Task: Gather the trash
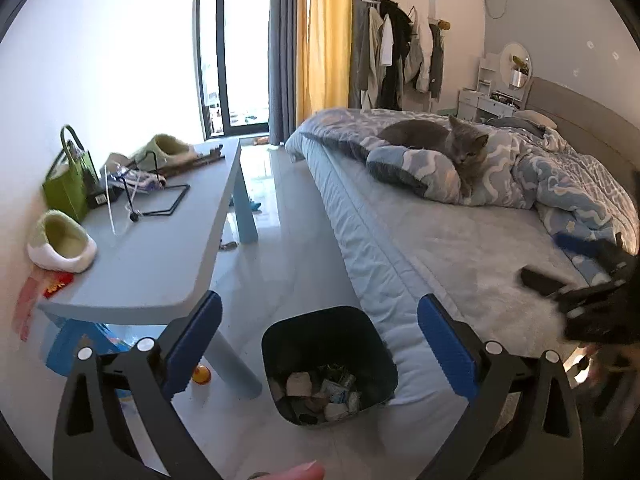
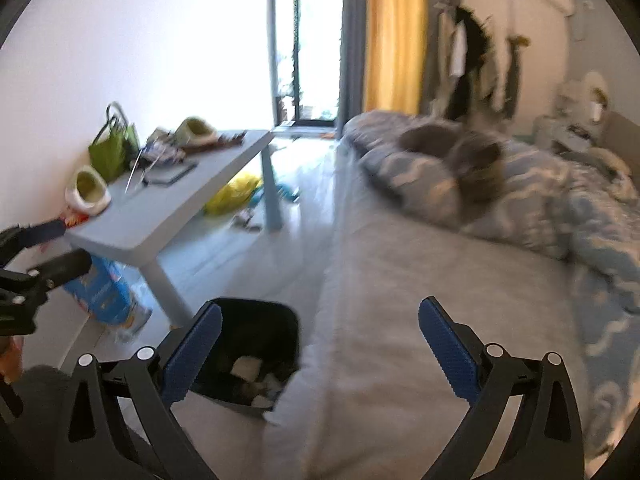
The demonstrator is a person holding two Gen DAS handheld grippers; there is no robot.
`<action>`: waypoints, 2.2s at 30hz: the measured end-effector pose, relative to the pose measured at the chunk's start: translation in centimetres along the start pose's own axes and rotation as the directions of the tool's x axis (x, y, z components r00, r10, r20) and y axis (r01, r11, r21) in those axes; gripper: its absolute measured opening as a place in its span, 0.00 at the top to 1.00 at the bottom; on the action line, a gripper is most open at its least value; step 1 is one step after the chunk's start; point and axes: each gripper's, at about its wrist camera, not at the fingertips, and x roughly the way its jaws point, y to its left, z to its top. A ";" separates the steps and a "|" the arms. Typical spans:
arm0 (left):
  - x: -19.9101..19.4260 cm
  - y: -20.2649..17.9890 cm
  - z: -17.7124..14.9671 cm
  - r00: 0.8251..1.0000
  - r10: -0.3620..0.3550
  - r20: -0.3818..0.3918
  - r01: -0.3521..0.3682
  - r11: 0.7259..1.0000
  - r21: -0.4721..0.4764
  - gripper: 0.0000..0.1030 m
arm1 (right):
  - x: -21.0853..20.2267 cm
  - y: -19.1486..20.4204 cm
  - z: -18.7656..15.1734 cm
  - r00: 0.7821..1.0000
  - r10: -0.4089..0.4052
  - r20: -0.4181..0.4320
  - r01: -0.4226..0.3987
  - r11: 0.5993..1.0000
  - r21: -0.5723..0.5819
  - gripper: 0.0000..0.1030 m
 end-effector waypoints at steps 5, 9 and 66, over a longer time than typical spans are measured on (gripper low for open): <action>-0.9 -1.3 -1.0 1.000 0.018 0.006 -0.018 1.000 0.007 0.03 | -4.9 -3.1 -2.1 0.996 -0.070 0.055 0.068 0.997 0.043 0.03; -1.6 -2.1 -2.0 1.000 0.010 0.020 -0.011 1.000 0.025 0.03 | -8.2 -6.1 -4.7 0.988 -0.137 0.067 0.131 0.988 0.081 0.03; -0.5 -3.3 -5.9 1.000 0.019 -0.014 -0.019 1.000 -0.007 0.03 | -12.0 -9.8 -10.2 0.998 -0.055 0.043 0.049 0.990 0.131 0.03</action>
